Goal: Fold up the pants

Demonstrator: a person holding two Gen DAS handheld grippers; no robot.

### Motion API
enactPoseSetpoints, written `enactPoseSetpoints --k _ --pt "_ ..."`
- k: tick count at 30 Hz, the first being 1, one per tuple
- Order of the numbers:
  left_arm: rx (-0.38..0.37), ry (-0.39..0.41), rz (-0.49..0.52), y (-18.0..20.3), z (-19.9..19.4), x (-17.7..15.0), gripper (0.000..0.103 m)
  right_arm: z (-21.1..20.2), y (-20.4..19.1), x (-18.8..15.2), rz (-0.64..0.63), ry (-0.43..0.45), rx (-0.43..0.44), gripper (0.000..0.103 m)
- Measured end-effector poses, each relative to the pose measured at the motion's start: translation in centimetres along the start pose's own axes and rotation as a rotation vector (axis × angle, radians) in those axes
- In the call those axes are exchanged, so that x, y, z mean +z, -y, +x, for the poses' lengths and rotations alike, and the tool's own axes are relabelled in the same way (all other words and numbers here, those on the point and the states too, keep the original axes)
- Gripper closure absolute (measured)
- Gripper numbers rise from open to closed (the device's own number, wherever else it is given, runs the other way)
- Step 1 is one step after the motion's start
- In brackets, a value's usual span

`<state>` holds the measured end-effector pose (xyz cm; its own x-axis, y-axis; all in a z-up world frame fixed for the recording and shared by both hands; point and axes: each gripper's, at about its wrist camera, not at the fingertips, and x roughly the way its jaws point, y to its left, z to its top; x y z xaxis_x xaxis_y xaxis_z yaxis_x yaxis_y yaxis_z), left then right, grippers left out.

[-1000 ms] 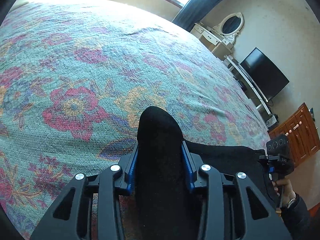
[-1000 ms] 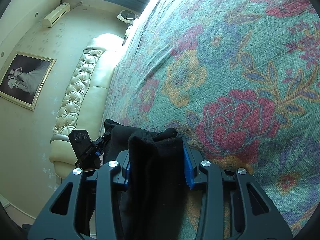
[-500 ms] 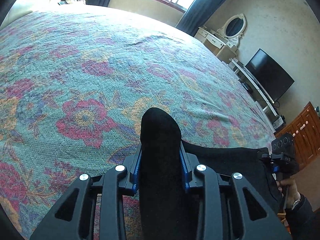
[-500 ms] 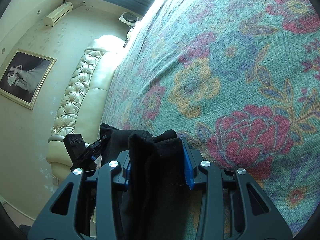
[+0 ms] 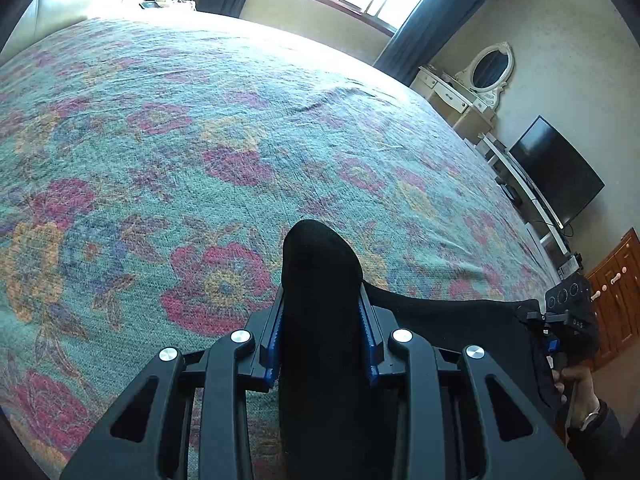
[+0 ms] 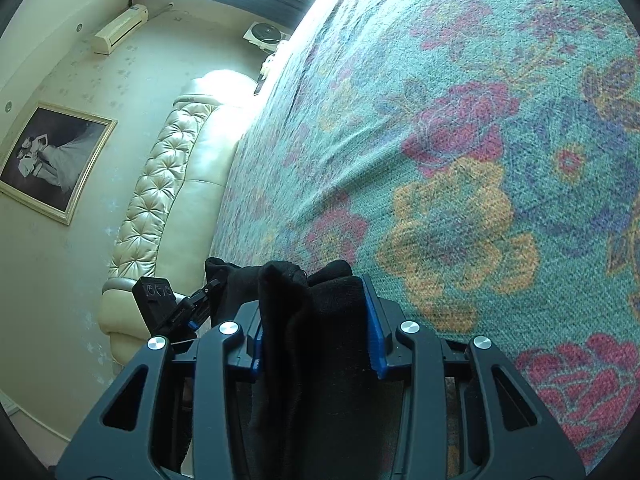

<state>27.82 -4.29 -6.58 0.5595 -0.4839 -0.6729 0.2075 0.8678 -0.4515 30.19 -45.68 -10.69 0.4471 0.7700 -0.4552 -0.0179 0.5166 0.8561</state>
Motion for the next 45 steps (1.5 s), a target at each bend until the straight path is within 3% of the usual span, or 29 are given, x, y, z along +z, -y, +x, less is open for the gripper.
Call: enactPoseSetpoints --k 13,26,41,45 --pt "0.040 -0.004 -0.008 -2.8 1.5 3.4 0.071 4.2 -0.4 3.4 0.024 -0.006 0.031 0.066" --pt "0.018 -0.010 -0.034 -3.7 2.2 2.8 0.071 3.9 1.3 3.6 0.041 -0.006 0.063 0.067" --pt "0.003 -0.014 -0.052 -4.7 2.9 2.7 0.063 2.7 2.7 3.1 0.049 0.005 0.088 0.068" --pt "-0.022 -0.020 -0.071 -5.2 2.9 2.8 0.052 2.5 2.5 3.1 0.053 0.008 0.094 0.067"
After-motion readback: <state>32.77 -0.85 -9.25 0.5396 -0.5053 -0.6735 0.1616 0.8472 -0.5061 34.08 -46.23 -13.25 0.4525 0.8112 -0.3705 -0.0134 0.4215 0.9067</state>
